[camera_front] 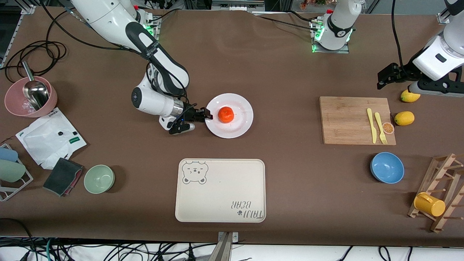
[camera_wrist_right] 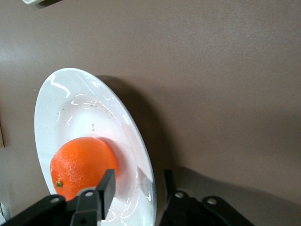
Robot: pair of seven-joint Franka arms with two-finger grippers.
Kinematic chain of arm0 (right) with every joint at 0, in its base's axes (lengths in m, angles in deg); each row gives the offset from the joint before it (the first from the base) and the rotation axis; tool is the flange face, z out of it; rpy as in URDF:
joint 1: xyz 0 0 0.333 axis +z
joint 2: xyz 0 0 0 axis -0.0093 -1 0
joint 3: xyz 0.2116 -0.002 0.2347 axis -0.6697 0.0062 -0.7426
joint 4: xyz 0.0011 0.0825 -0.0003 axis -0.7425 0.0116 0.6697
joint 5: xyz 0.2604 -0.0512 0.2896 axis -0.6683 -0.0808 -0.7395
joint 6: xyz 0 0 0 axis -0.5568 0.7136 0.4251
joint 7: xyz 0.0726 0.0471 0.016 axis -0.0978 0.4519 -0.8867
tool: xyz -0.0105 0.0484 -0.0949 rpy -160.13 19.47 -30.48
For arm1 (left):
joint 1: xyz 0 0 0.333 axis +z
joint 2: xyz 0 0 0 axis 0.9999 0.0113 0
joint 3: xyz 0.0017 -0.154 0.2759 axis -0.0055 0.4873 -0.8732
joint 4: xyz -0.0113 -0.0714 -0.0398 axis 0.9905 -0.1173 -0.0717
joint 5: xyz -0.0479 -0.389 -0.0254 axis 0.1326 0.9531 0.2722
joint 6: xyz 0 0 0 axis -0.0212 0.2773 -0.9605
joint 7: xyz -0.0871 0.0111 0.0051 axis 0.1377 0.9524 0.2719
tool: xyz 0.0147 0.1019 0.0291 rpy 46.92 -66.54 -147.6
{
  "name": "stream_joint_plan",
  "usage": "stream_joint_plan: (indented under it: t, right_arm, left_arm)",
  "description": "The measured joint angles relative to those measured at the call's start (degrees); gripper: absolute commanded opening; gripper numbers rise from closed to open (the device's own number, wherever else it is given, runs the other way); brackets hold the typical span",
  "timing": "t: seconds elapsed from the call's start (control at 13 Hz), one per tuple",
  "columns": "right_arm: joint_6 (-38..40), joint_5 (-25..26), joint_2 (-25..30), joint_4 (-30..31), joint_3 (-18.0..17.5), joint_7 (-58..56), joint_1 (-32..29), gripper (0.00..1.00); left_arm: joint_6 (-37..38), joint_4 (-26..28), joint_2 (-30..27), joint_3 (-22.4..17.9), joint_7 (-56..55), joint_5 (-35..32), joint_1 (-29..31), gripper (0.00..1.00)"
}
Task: Place orange and plate with both arms
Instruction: 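Grasp the white plate rim with the right gripper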
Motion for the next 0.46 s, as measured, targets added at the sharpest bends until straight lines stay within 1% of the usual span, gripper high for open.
stream_joint_plan:
  t: [0.23, 0.38, 0.46]
  right_arm:
    - [0.0, 0.0, -1.1, -0.8, 0.0, -2.4, 0.1, 0.2]
    - [-0.1, 0.0, -1.8, -1.2, 0.0, -4.3, 0.1, 0.13]
    - [-0.1, 0.0, -2.2, -1.5, 0.0, -5.0, 0.1, 0.13]
  left_arm:
    - [0.0, -0.1, 0.3, -0.1, 0.6, 0.0, 0.4, 1.0]
    - [0.0, -0.1, 0.3, -0.1, 0.6, 0.0, 0.4, 1.0]
    - [0.0, -0.1, 0.3, -0.1, 0.6, 0.0, 0.4, 1.0]
